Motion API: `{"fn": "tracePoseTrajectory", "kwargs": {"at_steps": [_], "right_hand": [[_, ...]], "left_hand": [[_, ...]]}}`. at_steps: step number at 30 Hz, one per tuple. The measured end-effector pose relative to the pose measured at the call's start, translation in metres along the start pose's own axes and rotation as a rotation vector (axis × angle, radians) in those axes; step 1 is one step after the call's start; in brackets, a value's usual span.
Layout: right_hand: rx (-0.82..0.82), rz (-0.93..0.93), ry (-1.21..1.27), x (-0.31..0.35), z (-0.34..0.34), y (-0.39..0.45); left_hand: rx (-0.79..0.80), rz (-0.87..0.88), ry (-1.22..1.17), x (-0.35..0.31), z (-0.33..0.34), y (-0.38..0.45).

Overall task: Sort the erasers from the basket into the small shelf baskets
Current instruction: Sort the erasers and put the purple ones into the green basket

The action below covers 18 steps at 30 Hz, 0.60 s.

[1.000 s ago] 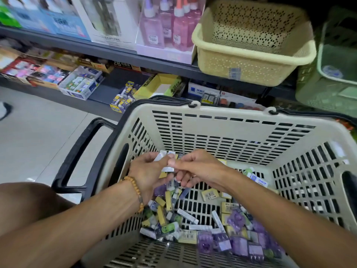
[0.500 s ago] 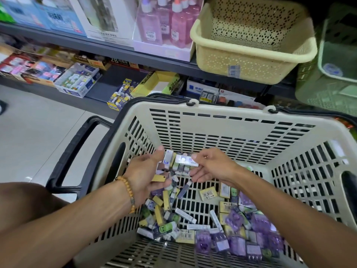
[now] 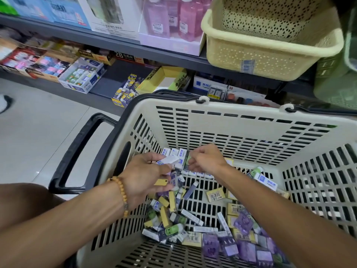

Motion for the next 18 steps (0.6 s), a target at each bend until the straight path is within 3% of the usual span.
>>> {"fn": "tracePoseTrajectory", "kwargs": {"at_steps": [2, 5, 7, 10, 13, 18], "right_hand": [[0.061, -0.032, 0.043, 0.008, -0.007, -0.011], [0.331, -0.064, 0.025, 0.021, -0.003, -0.032], [0.415, -0.068, 0.052, 0.023, -0.003, -0.038], [0.336, -0.025, 0.161, 0.019, -0.016, -0.029], [0.186, -0.02, 0.014, 0.006, -0.037, -0.011], [0.129, 0.075, -0.118, -0.011, -0.032, 0.012]], "left_hand": [[-0.004, 0.019, 0.018, -0.001, 0.003, 0.001], [0.021, 0.035, 0.033, -0.004, 0.009, 0.0], [0.052, 0.028, 0.039, -0.007, 0.011, 0.0], [0.086, -0.06, -0.021, -0.008, 0.01, 0.002], [0.088, -0.164, -0.063, -0.006, 0.007, 0.0], [0.173, -0.152, 0.013, 0.003, 0.003, -0.004]]}}
Point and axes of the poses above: each hand's wrist, its own y-axis towards the middle knuckle, its own z-axis out of the palm, x = y × z, the point moved 3 cm from there along y, towards the middle knuckle, and after that the axes turned 13 degrees about -x, right-handed, at the moved point
